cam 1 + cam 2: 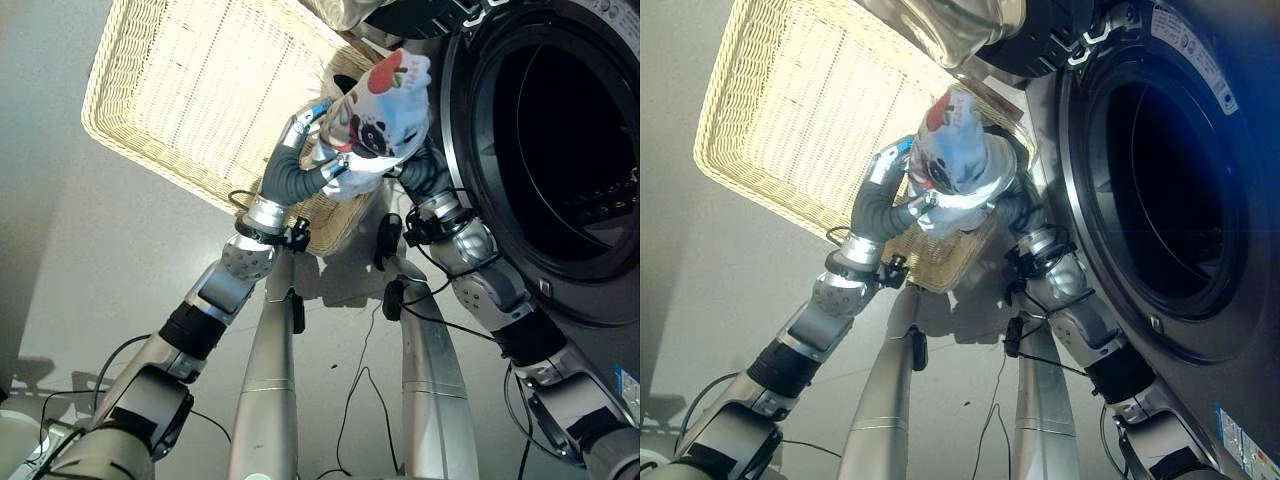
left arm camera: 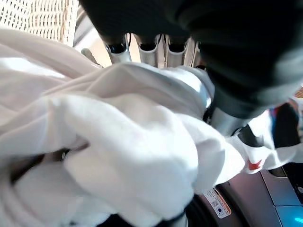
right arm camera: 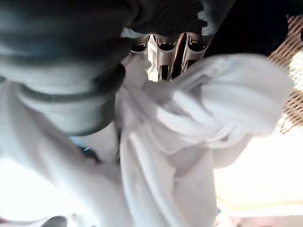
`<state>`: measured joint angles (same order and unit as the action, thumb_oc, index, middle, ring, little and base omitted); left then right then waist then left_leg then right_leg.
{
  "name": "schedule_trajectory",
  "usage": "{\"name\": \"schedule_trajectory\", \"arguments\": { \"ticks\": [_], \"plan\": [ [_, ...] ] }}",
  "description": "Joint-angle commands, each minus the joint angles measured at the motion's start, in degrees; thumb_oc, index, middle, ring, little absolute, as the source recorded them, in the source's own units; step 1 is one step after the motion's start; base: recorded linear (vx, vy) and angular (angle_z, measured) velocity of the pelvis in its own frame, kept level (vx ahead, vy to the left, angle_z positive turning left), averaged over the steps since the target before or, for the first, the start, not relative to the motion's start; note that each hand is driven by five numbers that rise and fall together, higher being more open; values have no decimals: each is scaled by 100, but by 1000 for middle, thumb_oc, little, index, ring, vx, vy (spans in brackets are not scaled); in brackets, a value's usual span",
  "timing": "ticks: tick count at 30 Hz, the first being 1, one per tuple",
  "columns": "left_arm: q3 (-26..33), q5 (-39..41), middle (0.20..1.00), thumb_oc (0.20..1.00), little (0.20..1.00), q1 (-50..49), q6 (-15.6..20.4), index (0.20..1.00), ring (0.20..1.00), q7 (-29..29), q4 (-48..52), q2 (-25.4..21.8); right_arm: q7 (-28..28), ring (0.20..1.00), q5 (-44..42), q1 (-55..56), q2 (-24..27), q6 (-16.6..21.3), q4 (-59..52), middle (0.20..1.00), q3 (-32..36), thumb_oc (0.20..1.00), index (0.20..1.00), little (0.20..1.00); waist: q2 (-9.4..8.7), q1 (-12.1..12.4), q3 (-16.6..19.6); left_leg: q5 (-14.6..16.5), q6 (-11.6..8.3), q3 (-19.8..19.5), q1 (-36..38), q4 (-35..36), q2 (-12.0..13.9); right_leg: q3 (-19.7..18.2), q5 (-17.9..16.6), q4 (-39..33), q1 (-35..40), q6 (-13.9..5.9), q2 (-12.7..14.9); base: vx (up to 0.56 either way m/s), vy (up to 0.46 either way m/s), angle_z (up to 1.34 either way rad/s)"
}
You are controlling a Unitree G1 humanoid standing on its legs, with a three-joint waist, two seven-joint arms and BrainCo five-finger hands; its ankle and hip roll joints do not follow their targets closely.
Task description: Put the clothes into the washing machine.
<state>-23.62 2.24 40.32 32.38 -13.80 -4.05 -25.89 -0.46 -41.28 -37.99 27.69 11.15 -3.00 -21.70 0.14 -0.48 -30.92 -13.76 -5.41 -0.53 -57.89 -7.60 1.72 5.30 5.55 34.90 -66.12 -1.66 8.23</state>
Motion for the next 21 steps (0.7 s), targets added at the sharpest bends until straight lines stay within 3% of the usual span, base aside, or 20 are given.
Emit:
{"name": "schedule_trajectory", "arguments": {
  "ticks": [1, 9, 14, 15, 16, 21],
  "plan": [
    [-436, -74, 200, 200, 200, 269, 290, 200, 200, 281, 910, 242, 132, 200, -166, -186, -82, 238, -697, 200, -188, 200, 200, 200, 92, -1, 113, 725, 20, 28, -248, -934, -296, 275, -1270, -1513, 364, -700, -171, 0, 0, 0],
    [-439, -215, 200, 200, 200, 227, 355, 200, 200, -42, 904, 238, 14, 200, -264, -144, -120, 389, -718, 200, -176, 200, 200, 200, 89, 7, 113, 714, 22, 24, -260, -926, -296, 281, -1271, -1510, 356, -697, -177, 0, 0, 0],
    [-362, -502, 200, 200, 200, 141, 188, 200, 200, -522, 908, 276, -52, 200, -310, -37, -220, 645, -740, 200, -98, 200, 200, 200, 90, 15, 113, 705, 27, 10, -298, -935, -304, 298, -1289, -1512, 323, -698, -159, 0, 0, 0],
    [-350, -537, 495, 495, 495, 130, 132, 495, 495, -671, 895, 277, -67, 200, -319, -34, -224, 669, -746, 200, -92, 200, 200, 200, 90, 15, 113, 702, 27, 9, -298, -936, -304, 299, -1292, -1514, 325, -699, -158, 0, 0, 0],
    [-334, -638, 1000, 1000, 1000, 105, 17, 1000, 1000, -957, 895, 281, -98, 200, -322, -20, -225, 712, -759, 200, -90, 200, 200, 200, 91, 19, 113, 699, 27, 9, -297, -936, -303, 301, -1290, -1515, 329, -699, -157, 0, 0, 0],
    [-185, -1250, 1000, 1000, 1000, -51, -399, 1000, 1000, -2271, 732, 293, -185, 200, -357, 3, -275, 888, -763, 200, -27, 200, 200, 200, 102, 53, 113, 686, 30, -15, -324, -940, -305, 310, -1281, -1505, 313, -696, -154, 0, 0, 0]
  ]
}}
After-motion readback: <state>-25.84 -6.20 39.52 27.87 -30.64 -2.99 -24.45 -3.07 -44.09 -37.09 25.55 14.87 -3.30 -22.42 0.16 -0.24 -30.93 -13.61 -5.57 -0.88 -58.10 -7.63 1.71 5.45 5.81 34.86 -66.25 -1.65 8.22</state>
